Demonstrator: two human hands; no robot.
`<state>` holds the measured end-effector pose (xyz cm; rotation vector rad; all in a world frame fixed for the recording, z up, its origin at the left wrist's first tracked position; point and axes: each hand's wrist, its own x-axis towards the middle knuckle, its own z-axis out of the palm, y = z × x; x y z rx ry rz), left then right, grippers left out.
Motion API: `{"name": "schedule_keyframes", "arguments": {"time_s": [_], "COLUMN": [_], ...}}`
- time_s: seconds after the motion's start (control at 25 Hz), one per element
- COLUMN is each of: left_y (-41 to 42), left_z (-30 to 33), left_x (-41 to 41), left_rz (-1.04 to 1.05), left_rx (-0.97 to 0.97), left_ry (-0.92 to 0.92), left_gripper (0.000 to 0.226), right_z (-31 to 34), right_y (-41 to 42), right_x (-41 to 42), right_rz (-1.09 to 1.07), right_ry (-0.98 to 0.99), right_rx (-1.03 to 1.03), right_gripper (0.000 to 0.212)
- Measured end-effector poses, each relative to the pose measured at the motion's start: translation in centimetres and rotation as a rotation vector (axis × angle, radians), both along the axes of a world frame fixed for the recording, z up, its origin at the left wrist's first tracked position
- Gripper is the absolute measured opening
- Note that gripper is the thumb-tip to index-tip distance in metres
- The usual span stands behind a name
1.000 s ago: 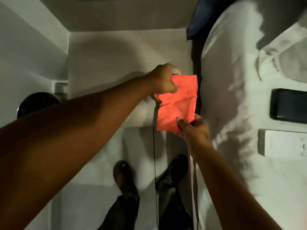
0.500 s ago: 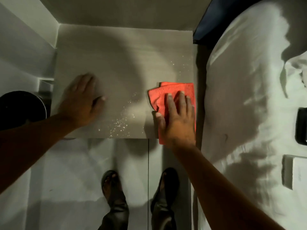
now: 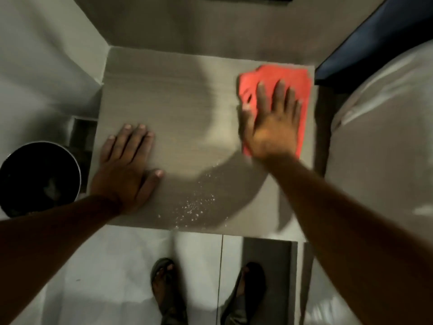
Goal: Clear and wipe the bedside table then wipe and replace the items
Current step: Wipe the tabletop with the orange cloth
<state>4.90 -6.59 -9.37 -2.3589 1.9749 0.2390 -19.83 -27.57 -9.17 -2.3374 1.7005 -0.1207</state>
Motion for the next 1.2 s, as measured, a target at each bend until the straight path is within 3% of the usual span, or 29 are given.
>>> {"name": "schedule_keyframes", "arguments": {"time_s": [0.16,0.24,0.36,0.52,0.64,0.76,0.92,1.08,1.2], "left_y": [-0.1,0.0,0.0,0.1,0.1,-0.1,0.0,-0.1,0.0], "left_z": [0.2,0.1,0.0,-0.1,-0.2,-0.1,-0.2,-0.2,-0.1], "left_x": [0.0,0.2,0.2,0.4,0.3,0.2,0.7,0.5,0.6], "left_rz": [0.006,-0.001,-0.001,-0.009,-0.018,-0.004,-0.010,-0.010,-0.013], "left_rx": [-0.020,-0.011,-0.007,0.013,-0.001,0.018,0.027,0.000,-0.002], "left_ry": [0.007,-0.002,-0.020,-0.032,-0.032,-0.020,-0.008,-0.006,-0.007], "left_gripper": [0.081,0.081,0.080,0.080,0.079,0.077,0.076,0.075,0.075], "right_z": [0.7,0.9,0.5,-0.1,-0.7,0.0,1.5,1.2,0.7], "right_y": [17.4,21.0,14.3,0.6,-0.3,10.0,24.2,14.5,3.5], "right_x": [-2.2,-4.0,-2.7,6.1,10.1,9.4,1.1,-3.0,1.9], "right_rz": [0.128,0.131,0.081,-0.012,-0.006,0.107,0.161,-0.044,-0.080], "right_ry": [-0.031,0.009,-0.013,-0.052,-0.055,-0.064,0.010,0.072,0.036], "right_rx": [0.055,0.085,0.078,0.048,0.043,0.013,0.126,0.127,0.095], "right_gripper": [0.061,0.061,0.060,0.059,0.059,0.057,0.058,0.061,0.061]}}
